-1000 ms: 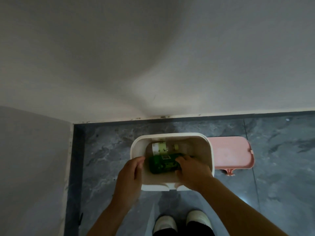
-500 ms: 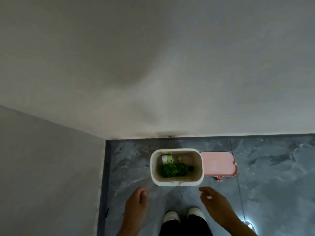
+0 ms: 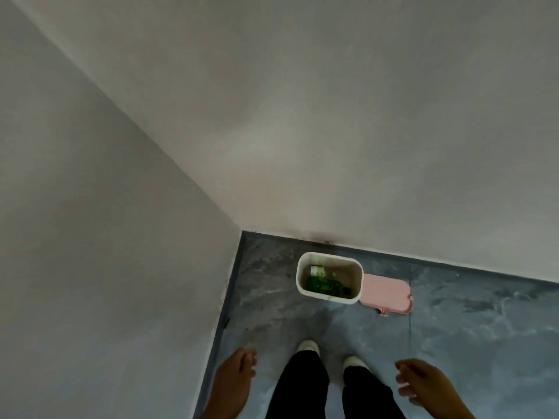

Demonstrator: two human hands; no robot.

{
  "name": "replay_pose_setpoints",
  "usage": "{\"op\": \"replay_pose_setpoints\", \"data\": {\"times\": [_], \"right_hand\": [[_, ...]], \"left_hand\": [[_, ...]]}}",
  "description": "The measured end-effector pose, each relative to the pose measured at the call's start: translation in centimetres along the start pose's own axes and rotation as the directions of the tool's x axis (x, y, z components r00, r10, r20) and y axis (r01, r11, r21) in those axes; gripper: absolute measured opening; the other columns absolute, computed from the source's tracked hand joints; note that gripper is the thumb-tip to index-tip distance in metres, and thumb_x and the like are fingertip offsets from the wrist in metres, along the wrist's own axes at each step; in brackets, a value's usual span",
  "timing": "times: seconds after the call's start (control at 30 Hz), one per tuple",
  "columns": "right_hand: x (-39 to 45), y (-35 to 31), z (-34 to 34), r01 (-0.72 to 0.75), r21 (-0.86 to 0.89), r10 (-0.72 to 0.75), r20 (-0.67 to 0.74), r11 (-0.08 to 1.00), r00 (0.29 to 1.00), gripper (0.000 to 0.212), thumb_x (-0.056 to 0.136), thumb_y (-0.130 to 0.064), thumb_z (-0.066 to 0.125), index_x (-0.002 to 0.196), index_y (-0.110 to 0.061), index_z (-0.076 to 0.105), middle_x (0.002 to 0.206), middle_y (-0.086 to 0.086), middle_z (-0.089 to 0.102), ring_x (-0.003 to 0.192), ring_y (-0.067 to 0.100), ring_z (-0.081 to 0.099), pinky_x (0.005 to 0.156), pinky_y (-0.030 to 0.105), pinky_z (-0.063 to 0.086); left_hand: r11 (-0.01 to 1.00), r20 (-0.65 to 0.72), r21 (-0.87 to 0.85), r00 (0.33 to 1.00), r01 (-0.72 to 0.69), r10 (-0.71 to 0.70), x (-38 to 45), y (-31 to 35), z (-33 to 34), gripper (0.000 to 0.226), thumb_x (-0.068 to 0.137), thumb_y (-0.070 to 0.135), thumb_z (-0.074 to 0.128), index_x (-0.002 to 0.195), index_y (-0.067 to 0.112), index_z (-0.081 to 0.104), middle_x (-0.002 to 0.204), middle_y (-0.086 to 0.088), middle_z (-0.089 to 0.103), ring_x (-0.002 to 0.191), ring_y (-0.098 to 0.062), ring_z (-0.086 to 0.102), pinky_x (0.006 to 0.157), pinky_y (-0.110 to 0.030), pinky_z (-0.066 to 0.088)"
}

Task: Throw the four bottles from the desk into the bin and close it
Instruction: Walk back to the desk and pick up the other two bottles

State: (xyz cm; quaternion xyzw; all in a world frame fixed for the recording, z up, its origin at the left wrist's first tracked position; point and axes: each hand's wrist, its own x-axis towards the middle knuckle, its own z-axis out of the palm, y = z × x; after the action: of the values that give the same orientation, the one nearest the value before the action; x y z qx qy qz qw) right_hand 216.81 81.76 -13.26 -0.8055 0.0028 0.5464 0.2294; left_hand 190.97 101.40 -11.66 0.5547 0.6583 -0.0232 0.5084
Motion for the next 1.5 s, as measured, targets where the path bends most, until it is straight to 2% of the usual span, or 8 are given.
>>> {"op": "replay_pose_setpoints", "data": {"times": [0.37,0.53,0.8,1.07,1.23,1.37,1.43,1.5], "right_hand": [[-4.6,0.3,-5.3,0.086,-0.275,-0.059,0.107,0.957,0.993,0.017,0.093,-0.008,0.048,0.081,-0.003,0.059,0.073,0.015,0.061,0.064,0.027,0.056,0.055,0.027,0.039],[-6.0,-3.1,-2.1,0.17,-0.376,-0.093,0.214,0.911,0.972,0.019,0.095,-0.008,0.044,0.083,-0.004,0.059,0.077,0.014,0.061,0.064,0.023,0.056,0.057,0.027,0.042],[-6.6,-4.8,5.2,0.27,-0.604,-0.115,0.283,0.75,0.952,0.023,0.094,-0.009,0.046,0.101,0.006,0.062,0.083,0.018,0.062,0.067,0.026,0.056,0.057,0.028,0.04],[-7.0,-5.7,6.9,0.287,-0.711,-0.107,0.288,0.642,0.952,0.017,0.093,-0.004,0.045,0.089,0.004,0.059,0.071,0.015,0.059,0.061,0.026,0.052,0.056,0.027,0.037],[-6.3,-10.2,8.7,0.351,-0.782,-0.102,0.351,0.516,0.931,0.02,0.094,-0.004,0.044,0.096,0.009,0.06,0.077,0.019,0.061,0.068,0.03,0.054,0.057,0.03,0.038],[-6.9,-14.4,12.6,0.457,-0.784,-0.117,0.452,0.42,0.884,0.019,0.093,0.001,0.043,0.093,0.01,0.06,0.065,0.014,0.055,0.055,0.026,0.049,0.047,0.023,0.042],[-7.5,-16.0,15.4,0.496,-0.772,-0.103,0.499,0.399,0.86,0.016,0.093,0.003,0.043,0.087,0.006,0.057,0.062,0.011,0.051,0.045,0.02,0.053,0.033,0.011,0.04],[-7.8,-16.7,18.2,0.529,-0.773,-0.075,0.54,0.351,0.838,0.017,0.095,-0.002,0.042,0.092,0.003,0.058,0.065,0.011,0.052,0.042,0.013,0.056,0.04,0.016,0.044]], "left_hand": [[0.915,-0.199,-0.333,0.931,0.228,-0.305,-14.8,-11.5,3.1,0.025,0.094,0.006,0.042,0.105,-0.008,0.061,0.09,-0.018,0.06,0.072,-0.027,0.053,0.047,-0.006,0.044],[0.787,-0.191,-0.519,0.852,0.333,-0.487,-20.0,-16.8,3.5,0.024,0.093,0.002,0.045,0.102,-0.012,0.061,0.089,-0.021,0.059,0.077,-0.028,0.051,0.064,-0.029,0.043],[0.589,-0.117,-0.69,0.738,0.421,-0.665,-24.4,-23.5,3.2,0.024,0.093,0.008,0.047,0.101,-0.008,0.063,0.076,-0.014,0.06,0.066,-0.025,0.053,0.069,-0.03,0.039],[0.537,-0.212,-0.786,0.683,0.306,-0.699,-25.5,-24.2,3.5,0.02,0.092,0.007,0.046,0.095,-0.004,0.063,0.077,-0.012,0.062,0.066,-0.021,0.056,0.054,-0.024,0.042],[0.474,-0.201,-0.821,0.617,0.318,-0.761,-26.0,-23.8,5.2,0.022,0.093,0.009,0.046,0.099,-0.004,0.063,0.083,-0.015,0.065,0.067,-0.023,0.06,0.058,-0.029,0.046],[0.454,-0.204,-0.805,0.542,0.381,-0.816,-27.6,-22.1,7.8,0.024,0.092,0.015,0.048,0.092,0.0,0.066,0.092,-0.023,0.071,0.09,-0.035,0.066,0.081,-0.042,0.05],[0.453,-0.222,-0.792,0.497,0.41,-0.839,-28.5,-21.0,9.4,0.026,0.092,0.016,0.049,0.086,0.0,0.068,0.088,-0.025,0.071,0.088,-0.035,0.067,0.077,-0.04,0.048],[0.393,-0.2,-0.829,0.446,0.397,-0.872,-29.5,-19.8,10.7,0.026,0.092,0.014,0.049,0.086,-0.001,0.069,0.085,-0.024,0.071,0.082,-0.033,0.066,0.072,-0.036,0.043]]}}
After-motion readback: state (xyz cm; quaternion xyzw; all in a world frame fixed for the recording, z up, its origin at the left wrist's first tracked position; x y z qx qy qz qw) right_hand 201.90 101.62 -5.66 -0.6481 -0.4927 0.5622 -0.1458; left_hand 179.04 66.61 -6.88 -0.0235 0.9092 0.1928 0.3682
